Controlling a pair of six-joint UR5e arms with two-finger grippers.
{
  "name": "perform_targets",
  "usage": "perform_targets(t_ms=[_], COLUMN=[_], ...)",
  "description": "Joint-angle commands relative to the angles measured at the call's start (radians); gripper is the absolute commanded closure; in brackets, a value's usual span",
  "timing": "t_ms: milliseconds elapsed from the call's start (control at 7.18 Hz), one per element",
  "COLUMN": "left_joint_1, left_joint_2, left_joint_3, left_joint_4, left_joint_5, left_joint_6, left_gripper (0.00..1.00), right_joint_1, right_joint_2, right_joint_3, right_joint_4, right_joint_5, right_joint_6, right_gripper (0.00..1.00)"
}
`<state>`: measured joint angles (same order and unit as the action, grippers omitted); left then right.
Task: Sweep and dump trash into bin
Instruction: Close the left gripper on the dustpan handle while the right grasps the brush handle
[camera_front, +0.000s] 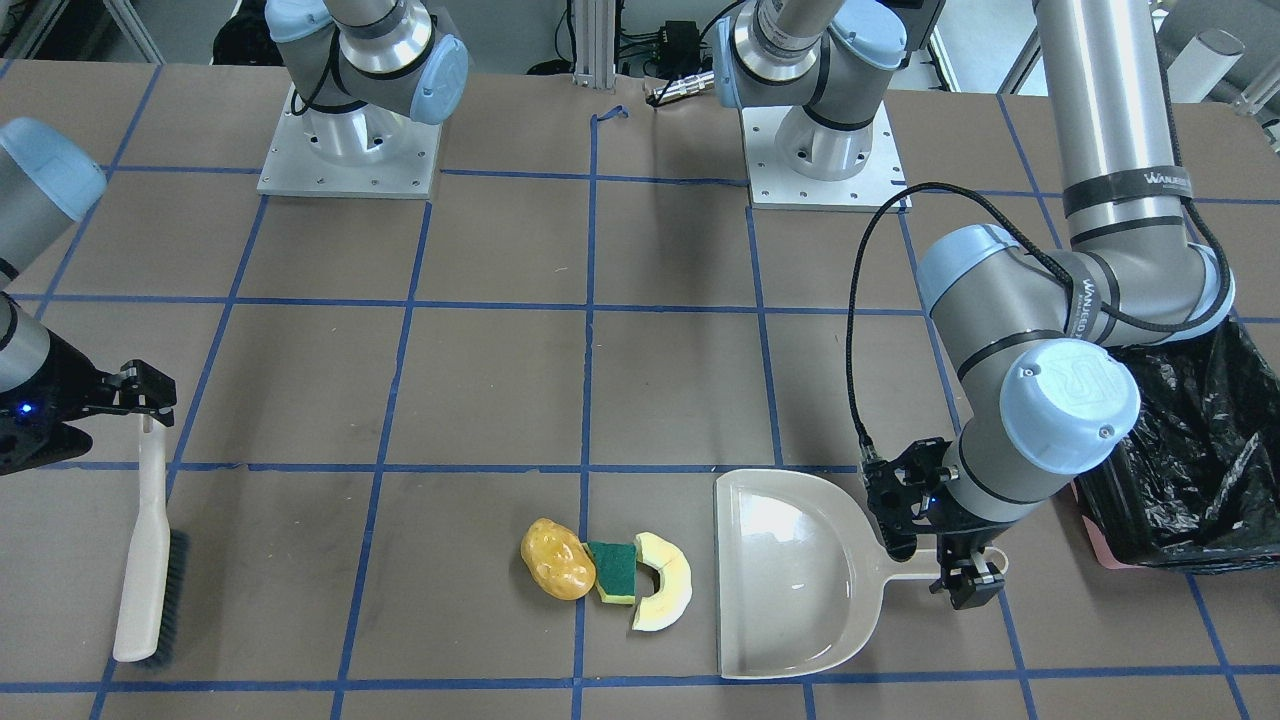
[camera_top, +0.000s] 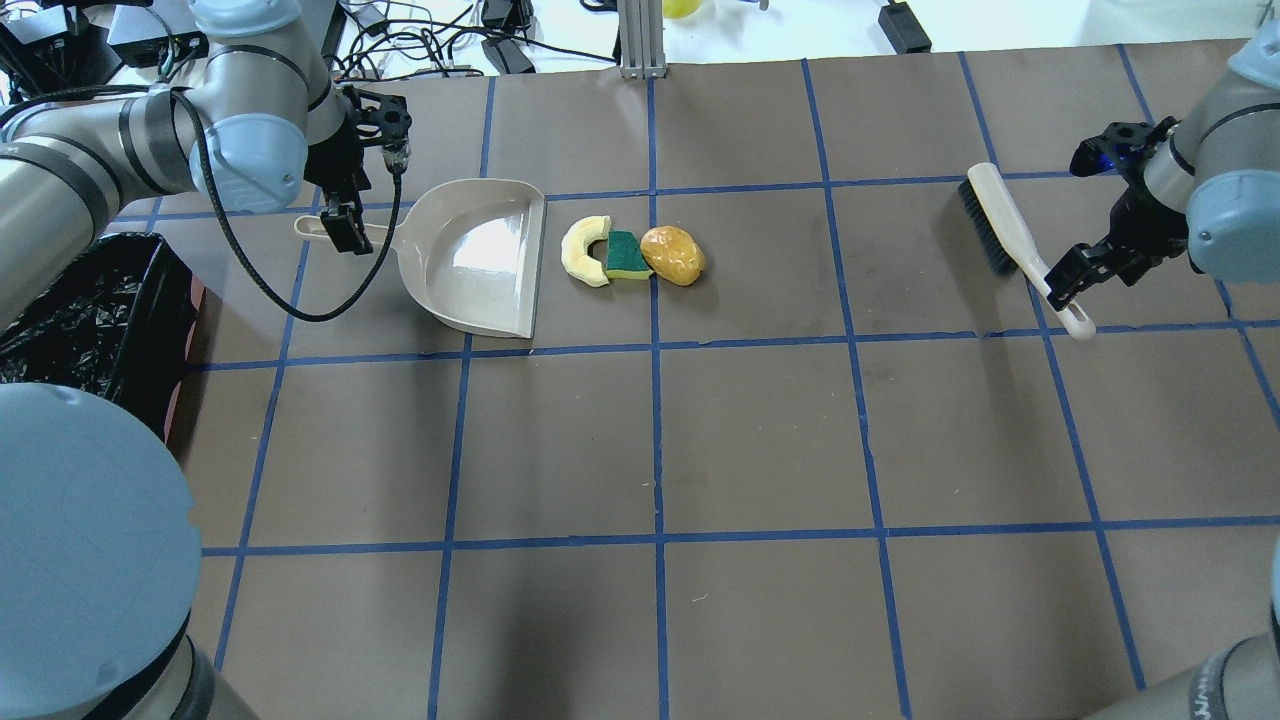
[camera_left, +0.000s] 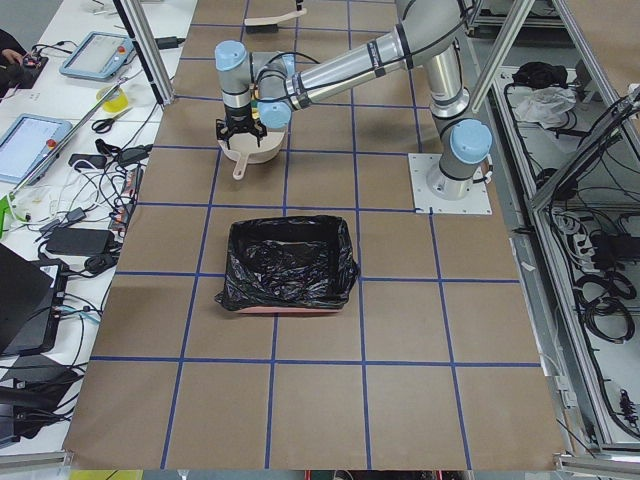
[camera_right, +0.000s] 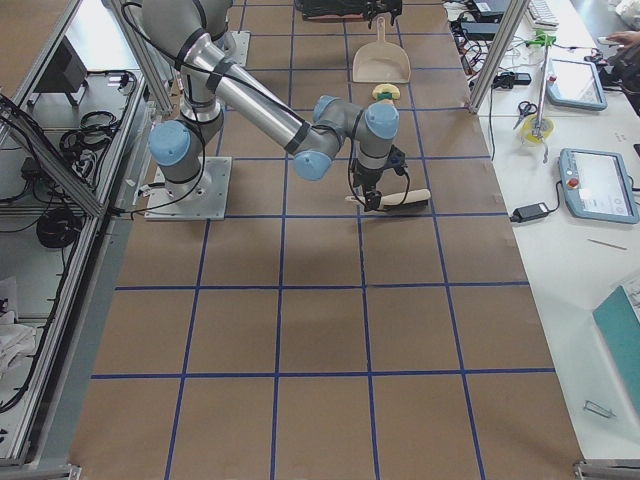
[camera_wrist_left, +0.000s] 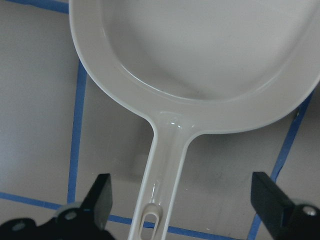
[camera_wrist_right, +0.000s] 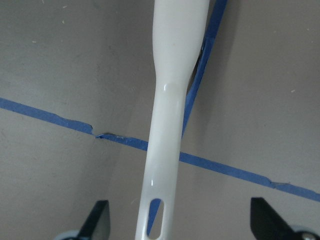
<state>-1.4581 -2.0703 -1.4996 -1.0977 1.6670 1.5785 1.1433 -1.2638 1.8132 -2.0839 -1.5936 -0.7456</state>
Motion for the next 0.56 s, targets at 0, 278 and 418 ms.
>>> perform_targets(t_ms=[0,278,418], left_joint_1=[0.010,0.059,0.079], left_joint_2=[-0.028,-0.043,-0.045], left_joint_3=[-0.002,-0.008,-0.011], left_joint_4=[0.013,0.059,0.059], left_joint_5=[0.002,-0.003,-0.042], left_joint_6=[0.185,0.190,0.184], left_gripper=[0.00,0.06,0.06], right_joint_1=[0.015,0.015,0.015], right_joint_2=[0.030,0.058,0.058], right_joint_3=[0.000,0.000,-0.002], right_joint_4=[-0.005,-0.031,-0.031], right_joint_5=[0.004,0.007,0.007], right_joint_6=[0.000,0.002,0.009], right_gripper=[0.00,0.12,0.27])
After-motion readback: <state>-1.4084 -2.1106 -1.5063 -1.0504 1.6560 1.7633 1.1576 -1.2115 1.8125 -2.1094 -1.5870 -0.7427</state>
